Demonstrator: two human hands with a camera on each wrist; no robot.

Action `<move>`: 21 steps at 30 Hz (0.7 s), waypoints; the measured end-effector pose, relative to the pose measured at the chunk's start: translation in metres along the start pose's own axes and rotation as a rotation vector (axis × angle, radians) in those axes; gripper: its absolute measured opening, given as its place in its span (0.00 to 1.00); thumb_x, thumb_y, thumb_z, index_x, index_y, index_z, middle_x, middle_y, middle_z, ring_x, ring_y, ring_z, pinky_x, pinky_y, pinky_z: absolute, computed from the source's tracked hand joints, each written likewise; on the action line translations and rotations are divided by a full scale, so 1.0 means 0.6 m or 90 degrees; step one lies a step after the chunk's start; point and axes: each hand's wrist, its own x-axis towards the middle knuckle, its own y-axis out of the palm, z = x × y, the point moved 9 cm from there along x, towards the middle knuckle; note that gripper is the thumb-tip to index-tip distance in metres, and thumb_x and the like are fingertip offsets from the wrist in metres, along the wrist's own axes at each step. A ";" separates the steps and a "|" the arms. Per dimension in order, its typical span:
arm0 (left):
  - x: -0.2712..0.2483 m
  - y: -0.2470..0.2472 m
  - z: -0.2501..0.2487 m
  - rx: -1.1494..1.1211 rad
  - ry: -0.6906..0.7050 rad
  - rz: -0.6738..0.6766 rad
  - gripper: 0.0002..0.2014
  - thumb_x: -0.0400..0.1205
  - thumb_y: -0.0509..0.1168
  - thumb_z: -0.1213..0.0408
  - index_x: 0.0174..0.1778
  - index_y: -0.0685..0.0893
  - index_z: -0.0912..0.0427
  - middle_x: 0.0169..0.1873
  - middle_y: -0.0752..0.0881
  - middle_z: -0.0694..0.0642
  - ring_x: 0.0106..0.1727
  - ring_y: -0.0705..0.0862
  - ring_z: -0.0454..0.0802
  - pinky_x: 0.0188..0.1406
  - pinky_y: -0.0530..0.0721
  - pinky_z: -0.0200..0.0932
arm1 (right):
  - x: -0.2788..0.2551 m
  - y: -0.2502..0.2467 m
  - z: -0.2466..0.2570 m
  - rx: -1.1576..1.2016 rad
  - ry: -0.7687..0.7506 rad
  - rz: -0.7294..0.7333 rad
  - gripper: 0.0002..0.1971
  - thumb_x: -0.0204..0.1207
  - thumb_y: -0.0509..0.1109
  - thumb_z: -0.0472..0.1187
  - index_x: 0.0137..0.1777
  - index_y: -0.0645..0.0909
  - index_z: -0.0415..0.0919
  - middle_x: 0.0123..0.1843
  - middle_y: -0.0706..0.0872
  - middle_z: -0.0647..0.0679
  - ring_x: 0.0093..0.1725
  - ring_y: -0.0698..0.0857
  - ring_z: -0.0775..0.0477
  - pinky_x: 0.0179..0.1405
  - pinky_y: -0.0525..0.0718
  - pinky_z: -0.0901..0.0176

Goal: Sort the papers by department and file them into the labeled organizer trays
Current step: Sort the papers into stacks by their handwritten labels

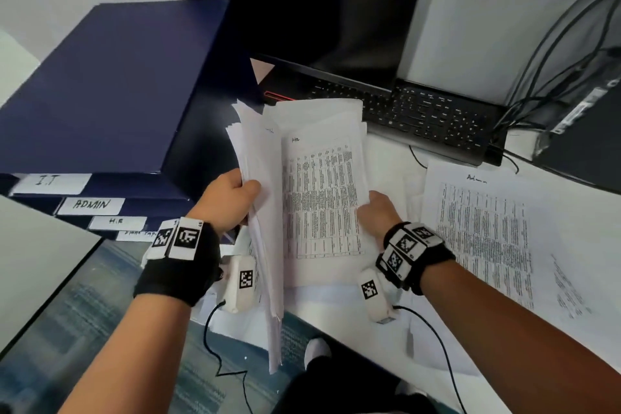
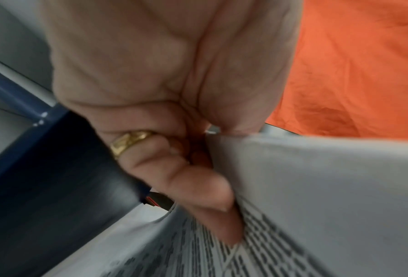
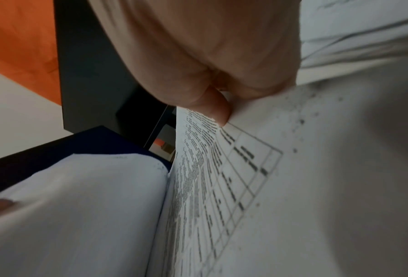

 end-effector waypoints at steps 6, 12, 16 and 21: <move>0.019 0.034 0.004 -0.046 -0.007 0.036 0.10 0.81 0.58 0.65 0.53 0.83 0.60 0.44 0.87 0.65 0.37 0.83 0.55 0.30 0.85 0.47 | -0.010 0.070 0.020 -0.056 0.014 0.095 0.29 0.82 0.51 0.29 0.83 0.51 0.34 0.83 0.60 0.40 0.79 0.66 0.39 0.72 0.69 0.54; 0.037 0.104 0.012 -0.001 -0.006 0.095 0.08 0.82 0.58 0.65 0.50 0.80 0.62 0.34 0.83 0.56 0.29 0.82 0.49 0.21 0.81 0.35 | 0.013 0.044 0.004 -0.102 -0.022 0.068 0.08 0.72 0.60 0.28 0.48 0.78 0.33 0.48 0.83 0.35 0.49 0.85 0.36 0.54 0.87 0.40; 0.046 0.166 0.021 0.027 -0.012 0.154 0.11 0.83 0.58 0.64 0.54 0.80 0.65 0.44 0.88 0.63 0.38 0.89 0.55 0.39 0.90 0.48 | 0.014 0.003 -0.014 -0.063 -0.014 0.050 0.13 0.74 0.64 0.27 0.34 0.74 0.45 0.44 0.83 0.39 0.42 0.82 0.42 0.49 0.88 0.48; 0.058 0.228 0.020 0.265 0.032 0.176 0.18 0.82 0.57 0.45 0.45 0.77 0.59 0.41 0.86 0.58 0.41 0.85 0.55 0.42 0.83 0.47 | 0.010 -0.078 -0.060 0.047 0.010 -0.027 0.12 0.74 0.65 0.26 0.37 0.78 0.44 0.40 0.85 0.42 0.34 0.83 0.46 0.27 0.77 0.62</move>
